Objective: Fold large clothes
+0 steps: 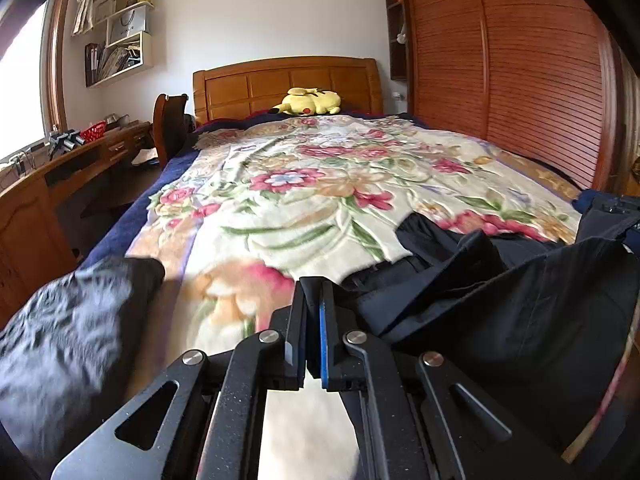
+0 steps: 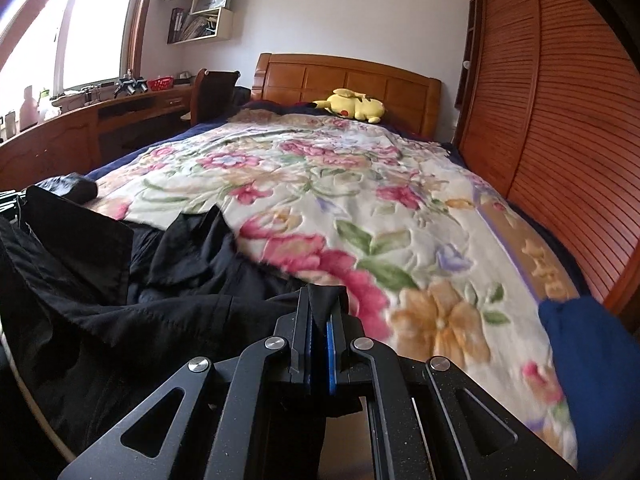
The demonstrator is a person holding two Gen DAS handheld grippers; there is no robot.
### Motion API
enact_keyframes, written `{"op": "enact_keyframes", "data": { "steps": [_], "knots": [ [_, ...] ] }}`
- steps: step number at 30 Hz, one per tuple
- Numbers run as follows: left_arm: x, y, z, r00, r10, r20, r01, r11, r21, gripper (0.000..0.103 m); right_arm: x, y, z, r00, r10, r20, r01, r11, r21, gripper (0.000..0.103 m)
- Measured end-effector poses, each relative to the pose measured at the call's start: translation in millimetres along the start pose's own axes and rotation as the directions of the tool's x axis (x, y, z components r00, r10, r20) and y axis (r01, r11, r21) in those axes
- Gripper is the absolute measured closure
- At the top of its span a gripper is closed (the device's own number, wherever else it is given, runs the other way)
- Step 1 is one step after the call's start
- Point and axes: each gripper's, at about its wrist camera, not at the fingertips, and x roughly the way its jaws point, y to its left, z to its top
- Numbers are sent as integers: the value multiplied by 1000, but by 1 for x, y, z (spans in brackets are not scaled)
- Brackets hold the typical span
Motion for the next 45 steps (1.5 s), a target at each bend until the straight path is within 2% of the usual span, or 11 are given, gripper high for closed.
{"op": "enact_keyframes", "data": {
  "steps": [10, 19, 23, 25, 27, 28, 29, 32, 36, 39, 45],
  "knots": [
    [61, 10, 61, 998, 60, -2, -60, 998, 4, 98, 80, -6, 56, 998, -57, -36, 56, 998, -22, 98],
    [110, 8, 59, 993, 81, -91, -80, 997, 15, 98, 152, -5, 55, 987, -50, -153, 53, 998, 16, 98],
    [117, 12, 55, 989, 49, -142, -51, 999, -8, 97, 148, -9, 60, 993, -29, -115, 36, 997, 65, 91],
    [111, 13, 53, 990, 54, -128, -54, 999, -2, 88, 143, -9, 61, 996, -8, -89, 15, 997, 73, 80],
    [100, 16, 51, 993, 35, -109, -36, 999, -11, 66, 134, -7, 63, 998, 4, -67, 1, 997, 81, 64],
    [95, 18, 50, 995, 20, -101, -22, 999, -22, 60, 132, -6, 61, 998, -17, -52, 21, 996, 84, 46],
    [92, 19, 49, 995, 9, -99, -11, 1000, -29, 56, 129, -7, 62, 999, -23, -39, 27, 995, 94, 33],
    [81, 20, 42, 994, -17, -110, 14, 999, -28, 40, 121, -14, 67, 999, 7, -46, 0, 990, 139, 30],
    [66, 16, 30, 992, -40, -117, 39, 999, -11, 28, 112, -13, 65, 998, -57, -31, 60, 993, 104, 30],
    [51, 14, 21, 993, -45, -107, 44, 999, -10, 27, 115, -11, 57, 997, -46, -63, 52, 994, 97, 30],
    [19, 12, -3, 996, -31, -82, 29, 999, -28, 27, 147, -12, 42, 974, -10, -227, 24, 998, 58, 30]
  ]
}}
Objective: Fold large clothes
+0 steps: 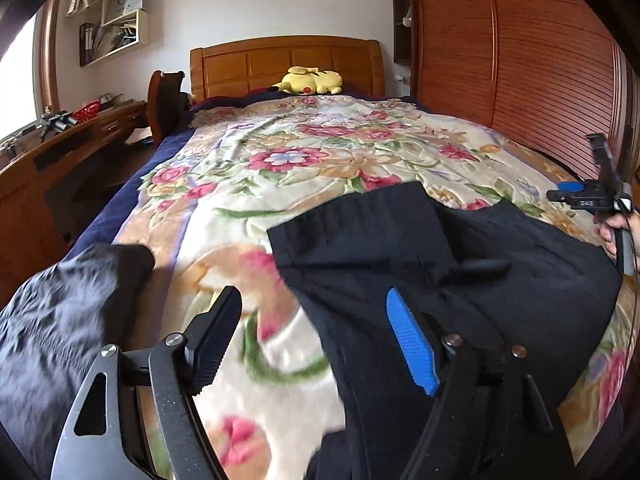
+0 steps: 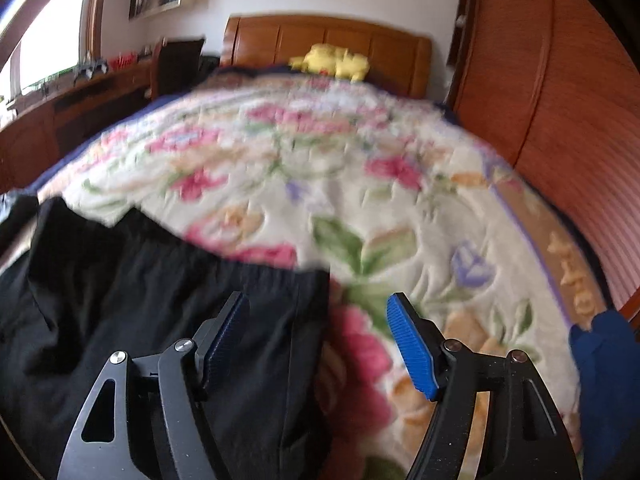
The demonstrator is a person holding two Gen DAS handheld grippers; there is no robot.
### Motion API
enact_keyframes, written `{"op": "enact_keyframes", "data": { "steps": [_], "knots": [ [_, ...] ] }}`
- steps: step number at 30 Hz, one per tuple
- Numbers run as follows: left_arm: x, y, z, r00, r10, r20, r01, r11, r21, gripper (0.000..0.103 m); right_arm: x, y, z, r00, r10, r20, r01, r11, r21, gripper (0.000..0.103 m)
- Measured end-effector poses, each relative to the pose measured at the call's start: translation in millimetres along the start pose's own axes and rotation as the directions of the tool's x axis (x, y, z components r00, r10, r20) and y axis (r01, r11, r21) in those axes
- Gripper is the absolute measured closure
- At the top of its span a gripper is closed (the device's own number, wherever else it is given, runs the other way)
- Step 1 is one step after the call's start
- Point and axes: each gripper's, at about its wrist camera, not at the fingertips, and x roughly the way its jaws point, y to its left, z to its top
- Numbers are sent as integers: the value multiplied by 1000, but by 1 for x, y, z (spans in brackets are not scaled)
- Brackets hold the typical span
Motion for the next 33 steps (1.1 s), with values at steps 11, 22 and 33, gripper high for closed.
{"op": "enact_keyframes", "data": {
  "steps": [11, 22, 33],
  "knots": [
    [-10, -5, -45, 998, -20, -53, 19, 1000, -18, 27, 64, -18, -4, 977, 123, -171, -102, 986, 128, 32],
    [-8, -8, -61, 998, -26, -64, 24, 999, -27, 27, 41, -16, -2, 984, 169, -59, -166, 985, 53, 101],
    [-5, -9, -68, 997, -11, -81, 9, 1000, -23, 27, 47, -24, -2, 995, -66, -73, 69, 997, 38, 101]
  ]
}}
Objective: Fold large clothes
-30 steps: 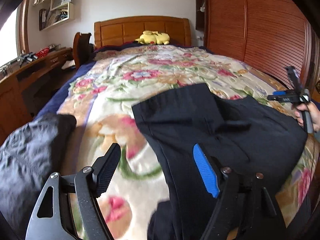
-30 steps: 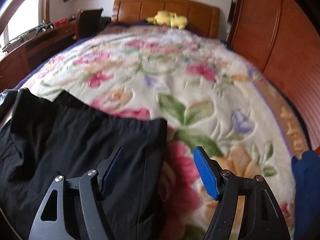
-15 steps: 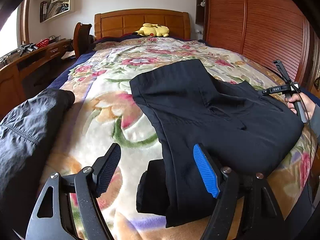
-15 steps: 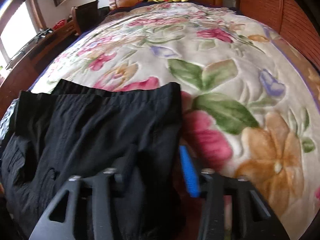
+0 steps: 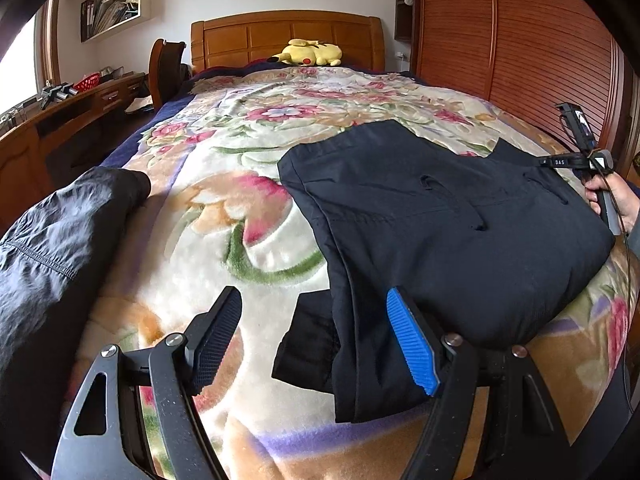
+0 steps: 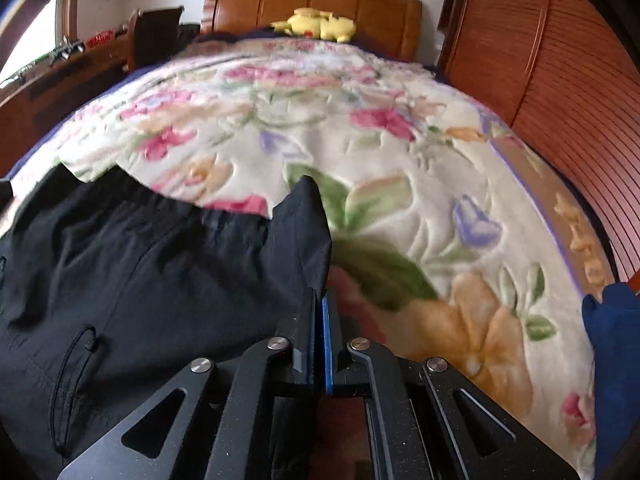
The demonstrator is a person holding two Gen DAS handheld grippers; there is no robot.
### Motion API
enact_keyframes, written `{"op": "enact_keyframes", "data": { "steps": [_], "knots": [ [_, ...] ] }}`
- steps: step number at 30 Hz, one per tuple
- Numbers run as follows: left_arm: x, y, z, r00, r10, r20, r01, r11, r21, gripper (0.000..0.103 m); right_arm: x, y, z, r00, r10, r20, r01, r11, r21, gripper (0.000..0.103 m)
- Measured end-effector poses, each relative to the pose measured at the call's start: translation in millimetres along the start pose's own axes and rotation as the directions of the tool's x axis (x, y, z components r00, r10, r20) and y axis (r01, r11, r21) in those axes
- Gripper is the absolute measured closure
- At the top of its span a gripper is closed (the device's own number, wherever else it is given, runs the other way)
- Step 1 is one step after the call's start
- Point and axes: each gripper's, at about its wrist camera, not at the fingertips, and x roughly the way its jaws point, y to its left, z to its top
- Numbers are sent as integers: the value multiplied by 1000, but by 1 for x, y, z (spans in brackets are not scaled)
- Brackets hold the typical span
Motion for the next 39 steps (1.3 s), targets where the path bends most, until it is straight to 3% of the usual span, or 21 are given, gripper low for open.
{"op": "enact_keyframes", "data": {
  "steps": [1, 3, 5, 7, 12, 19, 24, 28, 35, 39],
  "knots": [
    [0, 0, 0, 1000, 0, 0, 0, 1000, 1, 27, -4, -1, 0, 1000, 1, 14, -1, 1000, 6, 100],
    [0, 0, 0, 1000, -2, -1, 2, 1000, 0, 27, -14, -4, 1, 999, -14, 47, 12, 1000, 23, 85],
    [1, 1, -2, 1000, -6, -1, 6, 1000, -6, 27, -28, -3, -1, 996, -12, 87, 9, 999, 34, 60],
    [2, 1, -4, 1000, -8, 1, 8, 1000, -12, 27, -45, -6, -6, 993, 8, 120, -13, 999, 45, 46],
    [5, 2, -10, 1000, -17, 0, 17, 999, -33, 27, -90, 25, -35, 979, 74, 187, -72, 997, -20, 45],
    [6, 5, -16, 1000, -26, 6, 26, 998, -62, 27, -114, 99, -82, 956, 251, 153, -225, 959, -171, 45],
    [5, 3, -18, 1000, -11, 11, 12, 998, -56, 27, -115, 138, -104, 937, 327, 123, -297, 931, -214, 45],
    [5, 2, -19, 1000, -2, 11, 3, 999, -49, 27, -111, 157, -116, 933, 341, 114, -307, 920, -242, 45],
    [7, 1, -21, 1000, -4, 4, 4, 999, -50, 27, -85, 174, -124, 958, 285, 28, -266, 923, -279, 45],
    [7, 1, -22, 1000, 4, 4, -4, 999, -49, 27, -84, 175, -122, 958, 284, 32, -265, 925, -274, 45]
  ]
}}
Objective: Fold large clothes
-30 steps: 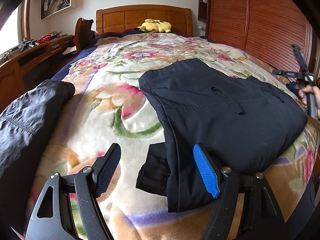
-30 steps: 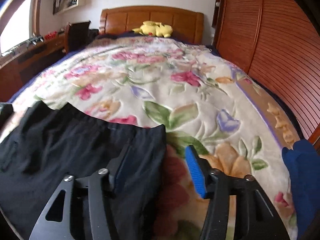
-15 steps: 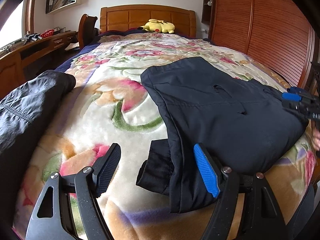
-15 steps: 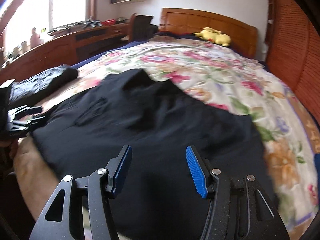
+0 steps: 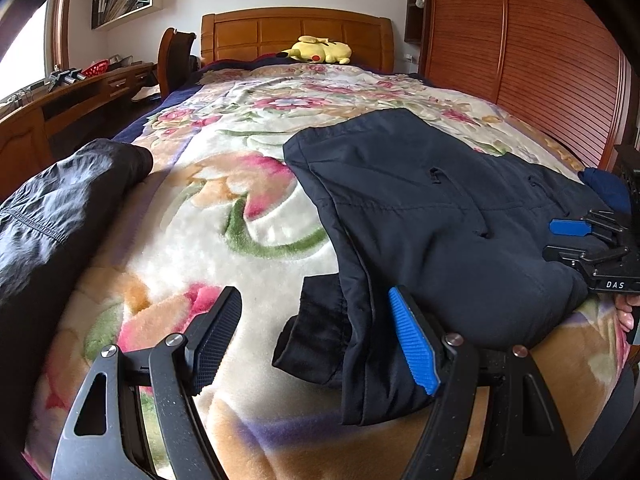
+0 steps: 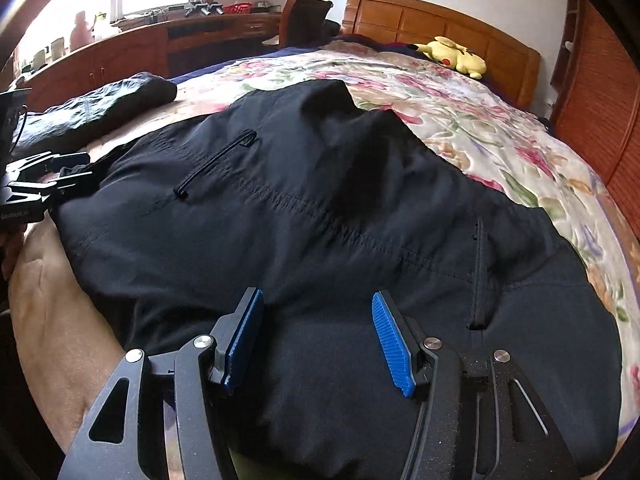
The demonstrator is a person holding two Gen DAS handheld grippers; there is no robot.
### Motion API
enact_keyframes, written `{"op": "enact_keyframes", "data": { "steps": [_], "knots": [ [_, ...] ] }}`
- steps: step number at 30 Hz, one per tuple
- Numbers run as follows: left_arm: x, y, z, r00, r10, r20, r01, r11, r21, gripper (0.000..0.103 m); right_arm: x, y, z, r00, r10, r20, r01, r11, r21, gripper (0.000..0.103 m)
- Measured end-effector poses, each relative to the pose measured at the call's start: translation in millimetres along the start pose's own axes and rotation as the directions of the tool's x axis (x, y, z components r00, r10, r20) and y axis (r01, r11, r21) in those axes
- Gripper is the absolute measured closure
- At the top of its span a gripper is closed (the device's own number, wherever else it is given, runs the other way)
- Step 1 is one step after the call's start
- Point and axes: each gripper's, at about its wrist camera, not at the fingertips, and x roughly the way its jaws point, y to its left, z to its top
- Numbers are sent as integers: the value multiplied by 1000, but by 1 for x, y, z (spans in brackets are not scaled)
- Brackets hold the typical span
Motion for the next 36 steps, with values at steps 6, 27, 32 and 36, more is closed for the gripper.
{"op": "enact_keyframes", "data": {
  "steps": [6, 27, 32, 36],
  "knots": [
    [-2, -2, 0, 1000, 17, 3, -17, 1000, 10, 27, -4, 6, 3, 1000, -14, 6, 14, 1000, -4, 45],
    [-46, -13, -15, 999, 34, 37, -35, 999, 22, 27, -34, 18, -24, 996, -19, 90, 17, 1000, 17, 44],
    [-50, -19, -20, 999, 17, 35, -18, 999, 38, 32, -35, 20, -27, 995, -16, 99, 14, 1000, 21, 44],
    [-45, -20, -20, 1000, -6, 16, 5, 999, 37, 42, -35, 20, -28, 995, -15, 103, 13, 1000, 20, 44]
  ]
}}
